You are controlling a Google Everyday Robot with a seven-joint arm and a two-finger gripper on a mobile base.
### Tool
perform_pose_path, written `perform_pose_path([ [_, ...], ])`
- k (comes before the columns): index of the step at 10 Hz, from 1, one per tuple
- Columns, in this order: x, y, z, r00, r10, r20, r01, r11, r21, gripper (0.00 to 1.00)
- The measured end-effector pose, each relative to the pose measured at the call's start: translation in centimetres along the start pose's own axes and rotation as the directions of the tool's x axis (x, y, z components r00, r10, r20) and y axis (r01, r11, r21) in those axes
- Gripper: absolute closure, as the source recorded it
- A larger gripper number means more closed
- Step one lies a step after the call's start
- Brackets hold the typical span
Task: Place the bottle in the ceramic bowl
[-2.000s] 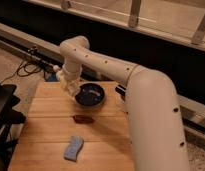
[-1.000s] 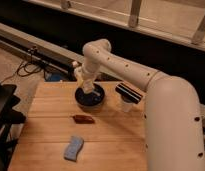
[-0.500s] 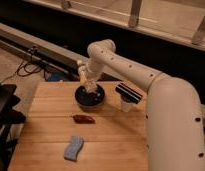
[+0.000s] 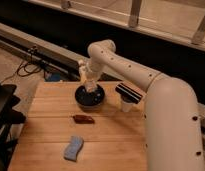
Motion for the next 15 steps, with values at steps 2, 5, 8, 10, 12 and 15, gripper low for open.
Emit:
perform_pose_path([
  [2,0.1,1.0,1.2,0.999,-0.019,-0.026,0.019,1.0,-0.001,0.9],
  [5,2.6,0.3,5.3,0.994,-0.007,-0.105,0.004,0.999,-0.035,0.97],
  [8,4.7,-0.6,8.1,0.982,0.017,-0.19,-0.028,0.998,-0.054,0.74],
  [10,5.1,-0.7,8.1,0.98,0.017,-0.197,-0.028,0.998,-0.05,0.69],
  [12,5.2,-0.9,8.0,0.98,0.024,-0.199,-0.034,0.998,-0.048,0.51],
  [15,5.8,-1.2,8.4,0.973,0.03,-0.23,-0.042,0.998,-0.049,0.22],
])
